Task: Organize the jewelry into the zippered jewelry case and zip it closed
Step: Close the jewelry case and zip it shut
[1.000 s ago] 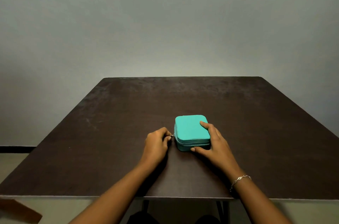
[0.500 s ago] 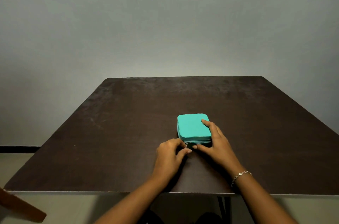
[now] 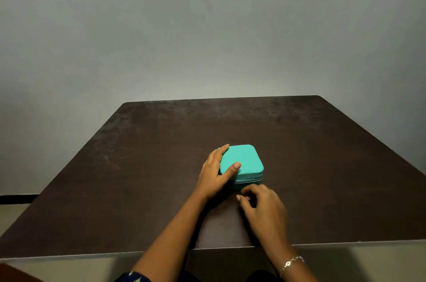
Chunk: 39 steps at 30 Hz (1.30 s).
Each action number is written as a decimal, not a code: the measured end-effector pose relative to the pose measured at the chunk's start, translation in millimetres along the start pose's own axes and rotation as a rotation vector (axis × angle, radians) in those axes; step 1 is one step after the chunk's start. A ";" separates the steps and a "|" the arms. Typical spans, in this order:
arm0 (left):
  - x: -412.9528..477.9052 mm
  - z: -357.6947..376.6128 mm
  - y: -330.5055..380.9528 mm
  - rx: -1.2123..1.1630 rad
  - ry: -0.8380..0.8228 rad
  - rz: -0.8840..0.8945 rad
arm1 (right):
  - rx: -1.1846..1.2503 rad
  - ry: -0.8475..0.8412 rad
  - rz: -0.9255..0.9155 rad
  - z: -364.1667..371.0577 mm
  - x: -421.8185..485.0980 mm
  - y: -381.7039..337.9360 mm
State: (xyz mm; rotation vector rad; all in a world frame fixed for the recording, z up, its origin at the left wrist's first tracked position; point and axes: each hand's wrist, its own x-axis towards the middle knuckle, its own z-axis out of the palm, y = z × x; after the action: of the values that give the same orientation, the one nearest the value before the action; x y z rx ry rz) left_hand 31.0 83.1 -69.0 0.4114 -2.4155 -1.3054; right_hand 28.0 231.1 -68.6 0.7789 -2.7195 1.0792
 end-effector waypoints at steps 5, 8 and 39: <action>-2.1 0.7 0.4 -0.011 -0.030 -0.021 | -0.141 -0.020 -0.007 8.0 2.3 -18.8; -1.7 -0.2 0.7 -0.001 -0.042 -0.030 | -0.171 -0.018 0.002 11.4 4.7 -25.7; -0.7 -0.1 1.8 -0.009 -0.066 -0.063 | -0.291 -0.040 -0.007 13.8 11.5 -42.5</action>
State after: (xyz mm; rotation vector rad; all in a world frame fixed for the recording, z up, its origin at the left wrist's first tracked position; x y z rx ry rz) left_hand 31.5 84.2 -67.5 0.4522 -2.4678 -1.3762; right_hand 40.5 190.9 -49.6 0.7675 -2.8139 0.6490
